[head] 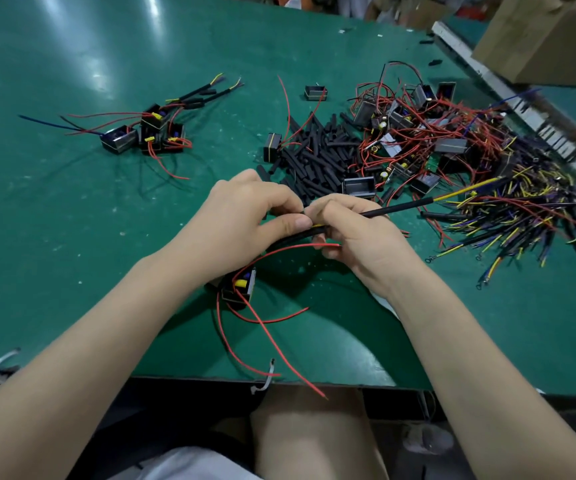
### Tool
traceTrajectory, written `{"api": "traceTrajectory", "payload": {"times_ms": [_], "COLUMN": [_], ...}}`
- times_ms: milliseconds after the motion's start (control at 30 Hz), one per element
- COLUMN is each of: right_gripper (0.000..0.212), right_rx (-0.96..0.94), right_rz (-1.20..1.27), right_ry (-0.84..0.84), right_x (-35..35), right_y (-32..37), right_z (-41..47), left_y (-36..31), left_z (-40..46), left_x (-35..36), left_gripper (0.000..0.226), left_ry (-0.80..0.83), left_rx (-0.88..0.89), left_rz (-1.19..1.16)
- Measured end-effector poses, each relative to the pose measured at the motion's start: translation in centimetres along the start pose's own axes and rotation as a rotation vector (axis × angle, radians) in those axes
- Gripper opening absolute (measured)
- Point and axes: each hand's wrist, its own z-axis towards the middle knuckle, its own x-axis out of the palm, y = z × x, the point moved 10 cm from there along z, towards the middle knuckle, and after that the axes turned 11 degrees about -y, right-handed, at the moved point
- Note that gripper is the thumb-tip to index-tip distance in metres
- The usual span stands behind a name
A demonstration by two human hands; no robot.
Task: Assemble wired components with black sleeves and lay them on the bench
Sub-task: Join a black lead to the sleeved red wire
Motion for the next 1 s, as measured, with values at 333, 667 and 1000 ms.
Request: {"api": "traceTrajectory", "payload": {"times_ms": [333,667,1000], "right_gripper": [0.026,0.008,0.038], "right_rx": [-0.045,0.033,-0.093], "right_rz": [-0.058,-0.036,0.047], "right_ry": [-0.031,0.083,-0.082], "right_x": [-0.1,0.8,-0.8], "right_y": [0.4,-0.2,1.5], "right_z": [-0.3,-0.6,-0.3], "left_y": [1.6,0.7,5.1], "left_z": [-0.1,0.1,-3.5], "left_x": [-0.9,1.2,1.0], "left_gripper": [0.013,0.019,0.039], "left_ry": [-0.023,0.246,0.28], "left_rx": [-0.134,-0.044,-0.54], "left_rz": [-0.051,0.071,-0.292]}}
